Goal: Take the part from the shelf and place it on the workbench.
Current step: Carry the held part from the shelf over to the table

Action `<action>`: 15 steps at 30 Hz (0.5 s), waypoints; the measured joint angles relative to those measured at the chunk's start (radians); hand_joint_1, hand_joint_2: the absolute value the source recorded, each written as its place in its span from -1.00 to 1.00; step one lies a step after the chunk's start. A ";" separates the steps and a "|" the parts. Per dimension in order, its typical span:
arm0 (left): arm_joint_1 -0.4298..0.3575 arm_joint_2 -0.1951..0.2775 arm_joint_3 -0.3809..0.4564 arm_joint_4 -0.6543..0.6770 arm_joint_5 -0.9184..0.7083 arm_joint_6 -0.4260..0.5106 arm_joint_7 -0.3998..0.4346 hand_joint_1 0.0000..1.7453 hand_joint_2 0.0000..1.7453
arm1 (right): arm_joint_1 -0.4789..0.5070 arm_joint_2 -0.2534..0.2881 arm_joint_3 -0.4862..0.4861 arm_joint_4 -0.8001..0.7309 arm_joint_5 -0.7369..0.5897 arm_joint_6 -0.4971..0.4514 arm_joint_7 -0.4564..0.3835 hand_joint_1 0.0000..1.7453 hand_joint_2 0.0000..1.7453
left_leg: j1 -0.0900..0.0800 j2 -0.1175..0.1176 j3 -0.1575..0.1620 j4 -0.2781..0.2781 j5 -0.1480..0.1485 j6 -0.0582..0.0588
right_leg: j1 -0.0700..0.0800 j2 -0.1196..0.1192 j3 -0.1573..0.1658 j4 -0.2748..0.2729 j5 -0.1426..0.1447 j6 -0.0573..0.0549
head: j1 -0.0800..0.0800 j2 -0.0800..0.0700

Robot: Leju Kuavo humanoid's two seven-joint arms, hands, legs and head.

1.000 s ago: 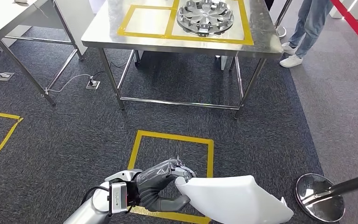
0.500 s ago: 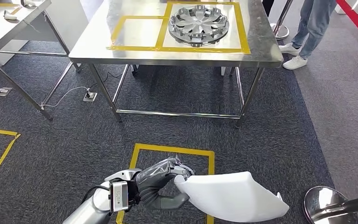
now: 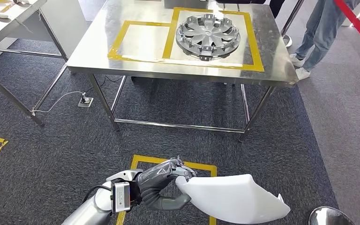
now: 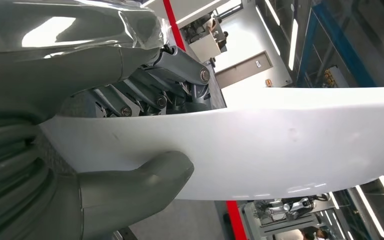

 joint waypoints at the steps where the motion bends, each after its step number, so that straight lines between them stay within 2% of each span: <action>1: 0.000 0.000 -0.001 0.001 0.000 0.000 0.000 1.00 1.00 | 0.002 0.000 0.000 0.000 -0.001 0.000 0.000 -1.00 -1.00 | 0.000 0.001 0.020 0.000 -0.016 -0.001 | 0.000 -0.001 -0.014 -0.027 -0.009 0.001 | 0.000 0.000; 2: 0.000 0.000 -0.001 0.003 0.000 0.000 0.000 1.00 1.00 | 0.003 -0.001 0.000 0.000 -0.001 0.000 0.000 -1.00 -1.00 | 0.000 0.002 0.041 0.000 -0.033 -0.003 | 0.000 -0.003 -0.018 -0.075 0.013 0.000 | 0.000 0.000; 3: 0.000 0.000 -0.002 0.004 0.000 0.000 0.000 1.00 1.00 | 0.005 -0.002 0.000 0.000 -0.002 0.000 0.000 -1.00 -1.00 | -0.001 0.005 0.058 -0.001 -0.050 -0.005 | 0.001 -0.010 -0.015 -0.135 0.073 -0.003 | 0.001 0.000; 4: 0.000 0.001 -0.002 0.007 0.000 0.000 0.000 1.00 1.00 | 0.006 -0.002 0.000 0.000 -0.002 0.000 0.000 -1.00 -1.00 | -0.003 0.007 0.075 0.000 -0.067 -0.009 | 0.002 -0.019 -0.011 -0.190 0.145 -0.008 | 0.001 0.000; 5: 0.000 0.001 -0.003 0.008 0.000 0.000 0.000 1.00 1.00 | 0.007 -0.002 0.000 0.000 -0.002 0.000 0.000 -1.00 -1.00 | -0.005 0.009 0.086 -0.003 -0.081 -0.015 | 0.004 -0.026 -0.004 -0.228 0.203 -0.013 | 0.000 0.000; 6: -0.001 0.001 -0.003 0.010 0.000 0.000 0.000 1.00 1.00 | 0.007 -0.002 0.000 0.000 -0.002 0.000 0.000 -1.00 -1.00 | -0.007 0.011 0.099 -0.005 -0.090 -0.021 | 0.006 -0.029 0.002 -0.250 0.241 -0.019 | 0.000 0.000; 7: -0.002 0.001 -0.004 0.010 0.000 0.000 0.000 1.00 1.00 | 0.006 -0.002 0.000 0.000 -0.003 0.000 0.000 -1.00 -1.00 | -0.008 0.012 0.110 -0.005 -0.092 -0.027 | 0.007 -0.027 0.010 -0.256 0.247 -0.025 | 0.000 0.000; 9: -0.008 -0.001 -0.006 0.009 0.000 0.001 -0.001 1.00 1.00 | 0.004 -0.002 0.000 0.000 -0.003 0.000 -0.001 -1.00 -1.00 | -0.008 0.013 0.102 0.031 -0.075 -0.038 | 0.002 -0.015 0.033 -0.264 0.235 -0.035 | 0.000 0.000; 11: -0.011 -0.001 -0.007 0.009 0.000 0.001 -0.001 1.00 1.00 | 0.003 -0.003 0.000 0.000 -0.006 0.000 -0.001 -1.00 -1.00 | -0.004 0.011 0.032 0.140 -0.062 -0.049 | -0.004 -0.007 0.059 -0.273 0.220 -0.044 | -0.003 0.000; 12: -0.012 0.000 -0.007 0.010 0.000 0.001 -0.002 1.00 1.00 | 0.003 -0.002 0.000 0.000 -0.007 0.000 -0.001 -1.00 -1.00 | -0.001 0.010 -0.015 0.202 -0.074 -0.055 | -0.006 -0.004 0.071 -0.276 0.211 -0.047 | -0.004 0.000; 14: -0.012 0.002 -0.009 0.011 0.001 0.002 -0.002 1.00 1.00 | 0.004 0.000 -0.001 0.000 -0.011 0.001 0.000 -1.00 -1.00 | 0.007 0.009 -0.098 0.281 -0.138 -0.065 | -0.010 0.005 0.095 -0.279 0.191 -0.046 | -0.005 0.000; 15: -0.012 0.003 -0.010 0.011 0.001 0.002 -0.001 1.00 1.00 | 0.004 0.002 -0.001 0.000 -0.013 0.001 0.000 -1.00 -1.00 | 0.011 0.009 -0.123 0.286 -0.163 -0.069 | -0.012 0.010 0.108 -0.279 0.180 -0.045 | -0.005 0.000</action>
